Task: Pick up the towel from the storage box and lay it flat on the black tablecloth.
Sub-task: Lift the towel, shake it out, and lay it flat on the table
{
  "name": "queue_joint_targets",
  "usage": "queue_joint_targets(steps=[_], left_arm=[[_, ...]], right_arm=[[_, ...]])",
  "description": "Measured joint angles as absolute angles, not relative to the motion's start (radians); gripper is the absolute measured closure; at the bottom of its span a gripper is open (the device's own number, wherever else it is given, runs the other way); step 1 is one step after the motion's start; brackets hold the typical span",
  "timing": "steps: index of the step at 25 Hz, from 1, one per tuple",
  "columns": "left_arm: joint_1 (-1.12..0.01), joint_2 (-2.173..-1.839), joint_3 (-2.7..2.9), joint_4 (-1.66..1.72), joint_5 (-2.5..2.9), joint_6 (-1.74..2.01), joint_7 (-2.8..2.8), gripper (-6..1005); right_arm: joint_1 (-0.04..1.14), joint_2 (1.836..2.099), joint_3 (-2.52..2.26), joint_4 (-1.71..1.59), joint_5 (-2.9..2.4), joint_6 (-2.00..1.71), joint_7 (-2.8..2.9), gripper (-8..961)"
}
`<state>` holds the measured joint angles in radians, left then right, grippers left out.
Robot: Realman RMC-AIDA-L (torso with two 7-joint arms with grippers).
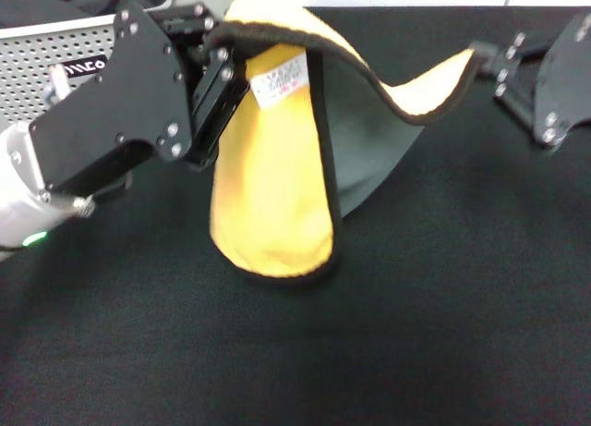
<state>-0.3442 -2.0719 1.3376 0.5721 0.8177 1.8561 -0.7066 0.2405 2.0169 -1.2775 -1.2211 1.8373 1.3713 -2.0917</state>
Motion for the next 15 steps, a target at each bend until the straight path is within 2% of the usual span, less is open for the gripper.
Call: queue_joint_targets(steps=[8,15], left_arm=[[-0.265,-2.023,1.335,0.57,0.844,1.92,-0.88,966],[-0.199,-2.007,1.334,0.567,0.867,1.958,-0.932,967]], right_arm=[[0.1,2.015,-1.278,-1.707,1.734,1.339,-1.751,945],[-0.026,2.014,-1.285,-1.951,1.721,1.376,-1.628,944]])
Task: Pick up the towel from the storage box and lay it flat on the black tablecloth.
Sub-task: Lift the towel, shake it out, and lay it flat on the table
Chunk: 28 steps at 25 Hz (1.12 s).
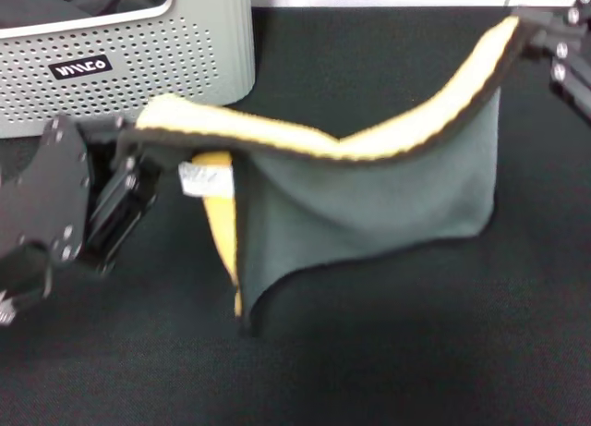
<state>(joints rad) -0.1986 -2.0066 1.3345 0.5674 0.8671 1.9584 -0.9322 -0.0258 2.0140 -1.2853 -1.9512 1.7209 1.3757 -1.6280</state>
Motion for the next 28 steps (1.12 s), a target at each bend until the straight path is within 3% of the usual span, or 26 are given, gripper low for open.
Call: queue_joint_targets(steps=[15,22,28], left_arm=[[-0.057,-2.012,1.398,0.603,1.04,2.039,-0.832,970],[0.062,-2.011,1.504,0.738,1.013,2.04,-0.795,971],[0.042,-2.013,1.531,0.624,1.022,2.037,-0.716,971]], right_arm=[[-0.224,2.029,-1.176,-2.034,1.877,1.692,-1.575,942],[-0.283,2.03,-1.146,-2.026,1.967,1.754,-1.578,941],[-0.291,2.029,-1.202,-1.902,1.873,1.752,-1.656,941]])
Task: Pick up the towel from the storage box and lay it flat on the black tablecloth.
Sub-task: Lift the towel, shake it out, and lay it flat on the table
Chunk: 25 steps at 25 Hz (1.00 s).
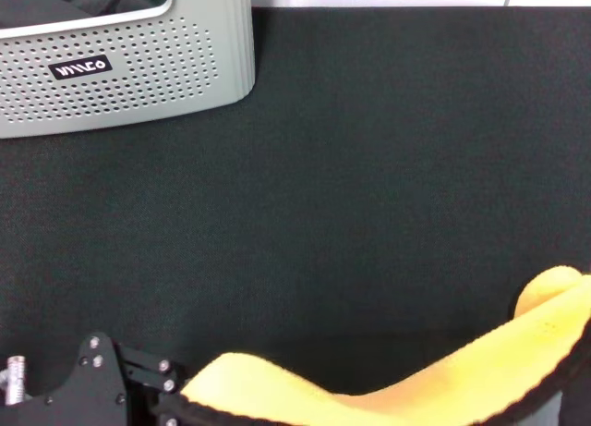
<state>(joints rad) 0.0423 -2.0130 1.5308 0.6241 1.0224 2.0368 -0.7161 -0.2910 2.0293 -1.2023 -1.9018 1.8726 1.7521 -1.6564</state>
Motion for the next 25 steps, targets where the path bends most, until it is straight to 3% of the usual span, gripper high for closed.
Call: queue_joint_targets(steps=[3,7,11,18,25], left_arm=[[-0.024,-2.02,1.523,0.508,1.027,2.033,-0.661,971],[-0.211,-2.028,1.517,0.235,1.025,2.022,-0.55,971],[-0.362,-2.044,1.516,0.084,0.998,1.924,-0.492,971],[-0.418,-2.083,1.516,0.133,0.94,1.709,-0.482,972],[-0.426,-2.091,1.515,0.139,0.851,1.521,-0.479,972]], right_arm=[[-0.264,2.029,-1.204,-1.797,1.839,1.738,-1.697,940],[-0.2,2.029,-1.204,-1.627,1.784,1.676,-1.78,940],[-0.065,2.024,-1.199,-1.441,1.726,1.627,-1.825,939],[0.115,2.016,-1.208,-1.205,1.642,1.463,-1.92,939],[0.251,2.005,-1.241,-0.984,1.618,1.286,-1.975,938]])
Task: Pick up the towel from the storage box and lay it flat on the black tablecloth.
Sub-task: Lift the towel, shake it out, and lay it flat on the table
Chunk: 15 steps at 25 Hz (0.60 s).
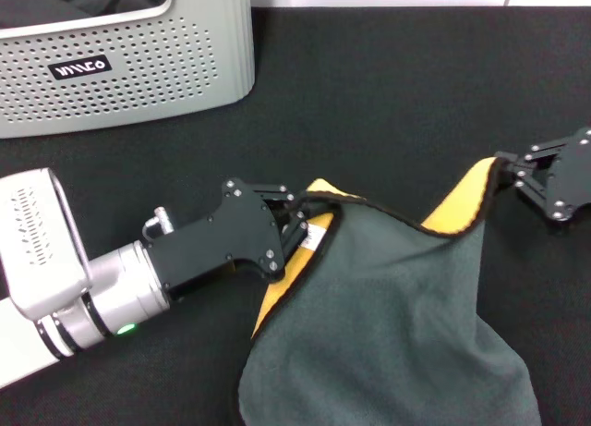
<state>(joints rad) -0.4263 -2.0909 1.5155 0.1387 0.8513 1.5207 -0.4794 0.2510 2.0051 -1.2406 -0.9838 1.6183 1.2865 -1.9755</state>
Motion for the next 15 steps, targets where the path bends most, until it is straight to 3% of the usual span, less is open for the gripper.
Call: queue_joint_targets(steps=[5,15], left_arm=[[-0.428,-2.089,1.515,0.138,0.791,1.413,-0.453,972],[-0.424,-2.09,1.508,0.137,0.691,1.294,-0.384,973]], right_arm=[[0.36,2.011,-1.251,-0.774,1.625,1.188,-2.079,937],[0.411,2.015,-1.403,-0.664,1.788,1.078,-2.198,936]])
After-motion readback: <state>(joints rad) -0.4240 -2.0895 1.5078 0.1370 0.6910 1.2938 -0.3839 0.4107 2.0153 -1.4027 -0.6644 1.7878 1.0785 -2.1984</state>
